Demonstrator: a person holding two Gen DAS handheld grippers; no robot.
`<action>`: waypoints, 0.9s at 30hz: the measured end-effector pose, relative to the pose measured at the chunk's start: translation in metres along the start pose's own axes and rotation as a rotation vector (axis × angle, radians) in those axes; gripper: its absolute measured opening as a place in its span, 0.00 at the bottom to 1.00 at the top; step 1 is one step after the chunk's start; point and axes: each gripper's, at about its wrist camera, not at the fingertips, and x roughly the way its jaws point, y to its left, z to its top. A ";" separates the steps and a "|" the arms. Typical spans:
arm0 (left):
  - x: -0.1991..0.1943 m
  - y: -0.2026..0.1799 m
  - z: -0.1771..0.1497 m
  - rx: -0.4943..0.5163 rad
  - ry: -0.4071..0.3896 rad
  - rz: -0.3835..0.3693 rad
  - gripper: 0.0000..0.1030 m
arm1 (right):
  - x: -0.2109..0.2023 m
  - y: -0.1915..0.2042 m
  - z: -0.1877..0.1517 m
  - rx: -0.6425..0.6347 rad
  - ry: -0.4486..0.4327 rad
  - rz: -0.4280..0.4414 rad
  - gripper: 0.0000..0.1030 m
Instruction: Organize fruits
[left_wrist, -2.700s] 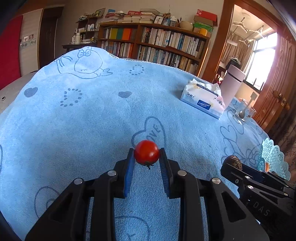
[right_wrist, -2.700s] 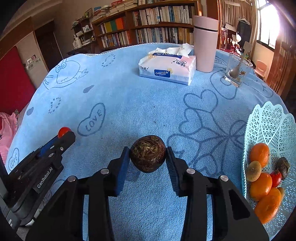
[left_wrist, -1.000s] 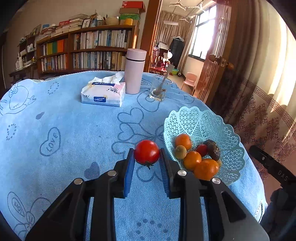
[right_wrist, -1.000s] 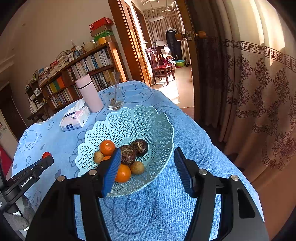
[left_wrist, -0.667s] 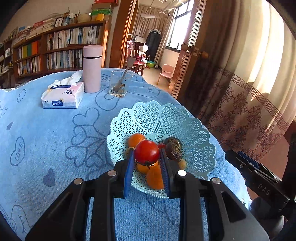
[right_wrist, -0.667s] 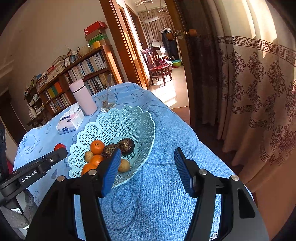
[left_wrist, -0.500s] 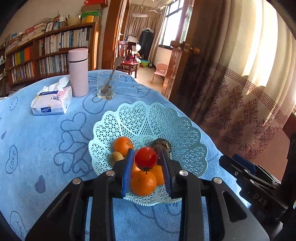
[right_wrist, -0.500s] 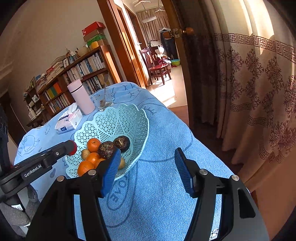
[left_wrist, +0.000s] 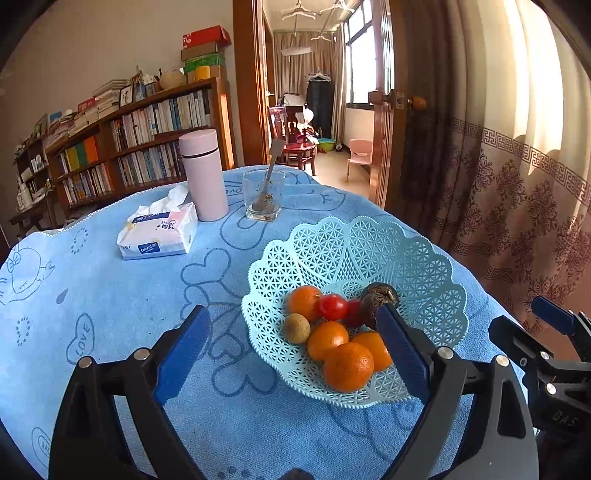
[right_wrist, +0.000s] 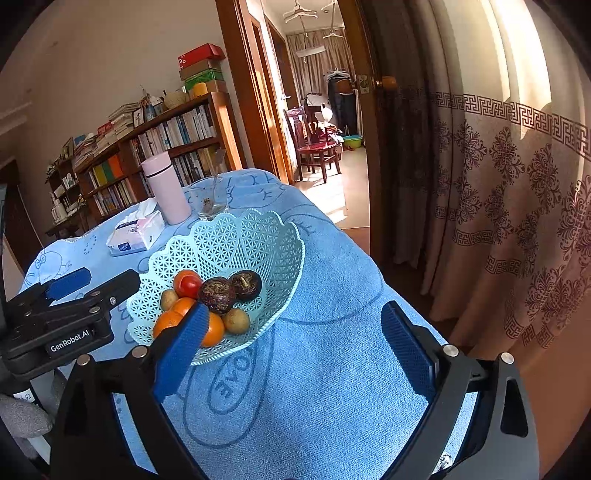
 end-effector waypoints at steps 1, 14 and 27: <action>-0.002 0.001 -0.001 0.001 -0.004 0.009 0.90 | 0.000 0.004 -0.001 -0.016 0.001 0.000 0.95; -0.020 0.021 -0.012 -0.014 -0.031 0.100 0.93 | -0.003 0.053 -0.007 -0.189 -0.008 -0.033 0.97; -0.025 0.025 -0.017 -0.012 -0.033 0.122 0.93 | 0.002 0.062 -0.010 -0.203 0.011 -0.058 0.97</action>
